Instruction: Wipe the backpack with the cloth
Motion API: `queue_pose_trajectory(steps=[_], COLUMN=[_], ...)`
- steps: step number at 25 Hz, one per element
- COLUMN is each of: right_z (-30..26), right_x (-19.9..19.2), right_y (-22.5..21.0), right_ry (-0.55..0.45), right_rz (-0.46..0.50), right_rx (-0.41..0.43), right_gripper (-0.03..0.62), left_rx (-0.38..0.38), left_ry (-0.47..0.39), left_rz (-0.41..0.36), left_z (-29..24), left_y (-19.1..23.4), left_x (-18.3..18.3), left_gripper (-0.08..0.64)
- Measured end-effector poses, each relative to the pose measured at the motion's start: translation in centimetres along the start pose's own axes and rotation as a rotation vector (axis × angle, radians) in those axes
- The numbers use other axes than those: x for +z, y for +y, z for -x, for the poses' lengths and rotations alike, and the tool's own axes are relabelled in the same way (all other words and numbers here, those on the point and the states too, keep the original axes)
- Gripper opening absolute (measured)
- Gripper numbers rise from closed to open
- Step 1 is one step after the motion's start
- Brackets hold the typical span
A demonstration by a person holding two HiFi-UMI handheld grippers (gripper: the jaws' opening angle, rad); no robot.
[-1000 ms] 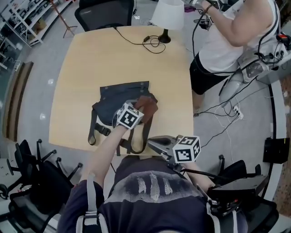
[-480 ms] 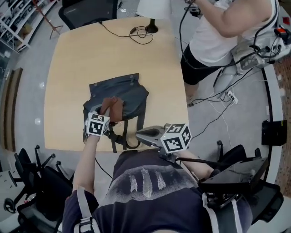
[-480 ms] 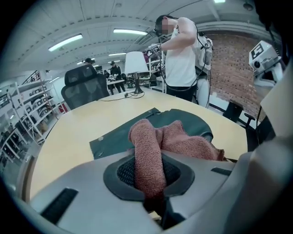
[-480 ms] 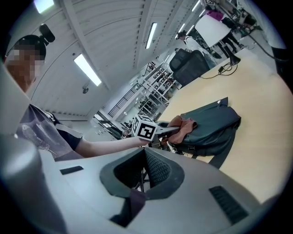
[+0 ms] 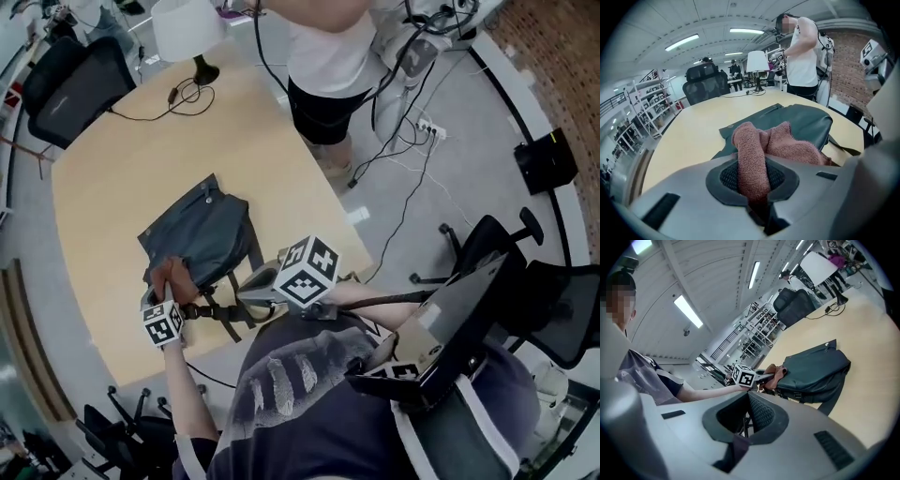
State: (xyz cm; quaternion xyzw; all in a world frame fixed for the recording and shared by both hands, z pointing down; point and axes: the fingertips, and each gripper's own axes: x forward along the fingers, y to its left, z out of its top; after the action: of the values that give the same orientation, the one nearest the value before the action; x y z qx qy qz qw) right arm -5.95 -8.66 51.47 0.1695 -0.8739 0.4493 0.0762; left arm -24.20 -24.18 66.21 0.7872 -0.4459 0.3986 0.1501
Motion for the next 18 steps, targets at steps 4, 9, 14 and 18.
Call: queue_pose_trajectory(steps=[4,9,14,18], right_z=[0.4,0.7,1.4,3.0], right_x=[0.5,1.1,2.3,4.4], right_y=[-0.2,-0.2,0.1,1.0], right_ry=[-0.021,-0.051,-0.087,-0.131], right_rz=[-0.025,-0.032,0.019,0.094], right_rx=[0.003,0.004,0.001,0.018], right_gripper=[0.002,0.002,0.002,0.002], left_rx=[0.029,0.126,0.167,0.098], left_ry=[0.045,0.124,0.025,-0.189], left_rz=[0.001,0.057,0.174,0.192], left_z=[0.3,1.6,5.4,9.6], left_y=[2.1,6.3,7.9,3.2], left_x=[-1.1,-4.0,-3.1,3.7], left_gripper=[0.055,0.055,0.055,0.055])
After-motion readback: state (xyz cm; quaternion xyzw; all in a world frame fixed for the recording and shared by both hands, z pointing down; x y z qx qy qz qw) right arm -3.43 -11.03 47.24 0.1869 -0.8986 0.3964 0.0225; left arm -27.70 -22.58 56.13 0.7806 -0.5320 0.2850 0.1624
